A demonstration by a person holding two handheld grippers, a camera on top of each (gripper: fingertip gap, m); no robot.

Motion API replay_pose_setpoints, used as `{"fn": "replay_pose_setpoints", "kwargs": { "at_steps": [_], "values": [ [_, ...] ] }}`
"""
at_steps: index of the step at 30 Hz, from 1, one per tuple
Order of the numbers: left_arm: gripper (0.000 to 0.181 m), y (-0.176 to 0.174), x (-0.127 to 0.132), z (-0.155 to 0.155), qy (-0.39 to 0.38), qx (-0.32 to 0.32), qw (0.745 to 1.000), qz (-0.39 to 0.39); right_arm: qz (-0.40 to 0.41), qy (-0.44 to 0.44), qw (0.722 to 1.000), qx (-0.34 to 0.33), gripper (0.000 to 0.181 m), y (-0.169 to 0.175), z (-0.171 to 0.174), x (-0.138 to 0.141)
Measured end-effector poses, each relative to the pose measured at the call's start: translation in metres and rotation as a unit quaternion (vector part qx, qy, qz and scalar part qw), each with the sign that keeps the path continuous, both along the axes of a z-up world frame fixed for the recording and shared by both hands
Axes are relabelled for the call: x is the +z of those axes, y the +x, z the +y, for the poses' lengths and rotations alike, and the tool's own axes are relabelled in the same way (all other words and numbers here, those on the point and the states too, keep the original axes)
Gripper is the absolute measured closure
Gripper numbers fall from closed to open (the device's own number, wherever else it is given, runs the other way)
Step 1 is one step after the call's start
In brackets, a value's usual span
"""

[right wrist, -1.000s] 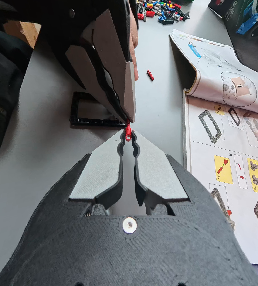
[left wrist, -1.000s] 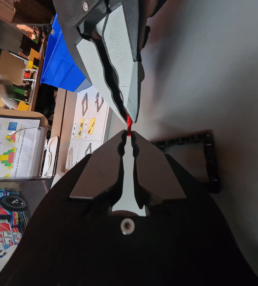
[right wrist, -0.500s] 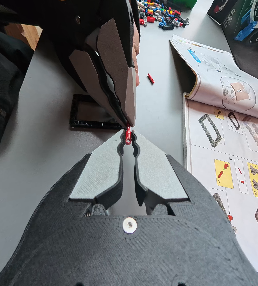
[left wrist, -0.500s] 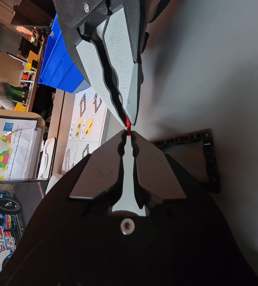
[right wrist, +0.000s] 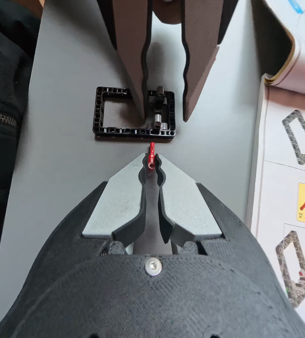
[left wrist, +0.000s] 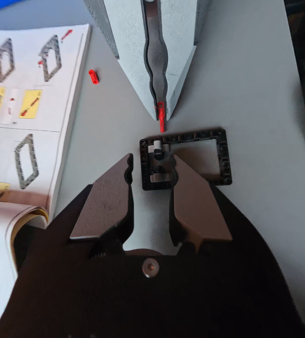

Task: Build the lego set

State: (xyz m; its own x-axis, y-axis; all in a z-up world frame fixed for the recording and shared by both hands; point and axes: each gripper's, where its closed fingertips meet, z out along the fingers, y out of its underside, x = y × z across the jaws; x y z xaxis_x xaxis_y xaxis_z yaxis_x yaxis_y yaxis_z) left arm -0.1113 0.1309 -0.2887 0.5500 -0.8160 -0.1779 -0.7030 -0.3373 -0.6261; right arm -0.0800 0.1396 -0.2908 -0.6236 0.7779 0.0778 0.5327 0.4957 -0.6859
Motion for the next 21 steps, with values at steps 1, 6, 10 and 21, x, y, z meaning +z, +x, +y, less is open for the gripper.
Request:
{"fn": "replay_pose_setpoints", "kwargs": {
  "at_steps": [1,6,10,21],
  "values": [
    [0.145,0.0022,-0.0012,0.001,-0.007,-0.001,1.0,-0.009,-0.006,-0.002,1.0,0.001,0.177,0.0005,-0.0018,-0.0008],
    [0.15,0.01,-0.0026,0.006,-0.019,0.004,0.999,-0.041,-0.019,-0.004,1.0,0.001,0.177,-0.0007,-0.0042,-0.0019],
    [0.15,0.0105,-0.003,0.0063,-0.021,0.009,0.998,-0.067,-0.026,0.0,1.0,0.002,0.176,-0.0028,-0.0033,-0.0026],
    [0.15,0.0106,-0.002,0.0061,0.014,0.02,0.998,-0.066,-0.028,-0.026,0.999,0.004,0.177,-0.0027,-0.0037,-0.0027]
  ]
}}
